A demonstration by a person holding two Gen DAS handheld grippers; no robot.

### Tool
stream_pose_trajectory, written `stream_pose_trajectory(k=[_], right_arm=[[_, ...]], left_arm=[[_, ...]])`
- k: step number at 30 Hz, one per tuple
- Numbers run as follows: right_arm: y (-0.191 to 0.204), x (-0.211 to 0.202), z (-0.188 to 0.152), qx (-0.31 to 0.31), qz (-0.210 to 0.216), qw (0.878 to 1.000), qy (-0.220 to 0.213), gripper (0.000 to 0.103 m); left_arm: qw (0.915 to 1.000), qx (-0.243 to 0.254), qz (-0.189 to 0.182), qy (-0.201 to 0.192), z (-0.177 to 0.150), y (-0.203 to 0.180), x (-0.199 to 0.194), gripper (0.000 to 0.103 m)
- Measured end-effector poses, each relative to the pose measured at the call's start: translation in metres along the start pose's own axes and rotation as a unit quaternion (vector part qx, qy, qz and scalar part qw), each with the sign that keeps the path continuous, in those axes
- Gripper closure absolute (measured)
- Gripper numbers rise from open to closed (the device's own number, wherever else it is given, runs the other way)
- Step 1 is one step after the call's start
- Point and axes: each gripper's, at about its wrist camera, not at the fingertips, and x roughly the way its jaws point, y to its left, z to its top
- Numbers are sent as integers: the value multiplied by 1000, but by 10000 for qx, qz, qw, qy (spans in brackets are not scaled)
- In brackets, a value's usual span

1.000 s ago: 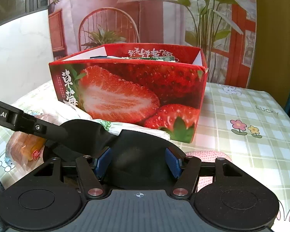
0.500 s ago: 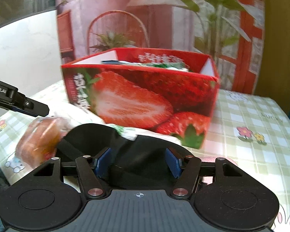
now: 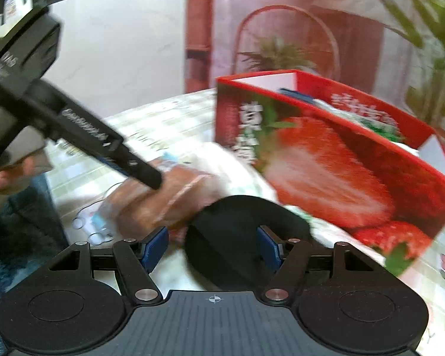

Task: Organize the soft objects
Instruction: 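Close both grippers on the wrapped bread pastry bag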

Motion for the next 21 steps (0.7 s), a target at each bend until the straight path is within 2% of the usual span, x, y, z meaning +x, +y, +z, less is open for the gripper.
stream_pose_trajectory(k=[16, 18, 21], right_arm=[[14, 6, -3, -108, 499, 9986, 143, 40], [18, 8, -4, -154, 552, 9982, 184, 34], [21, 11, -6, -147, 640, 9975, 269, 32]], left_arm=[[9996, 199, -183, 71, -8, -24, 7, 54], [9995, 257, -146, 69, -10, -28, 8, 54], [9995, 259, -194, 70, -14, -31, 6, 54]])
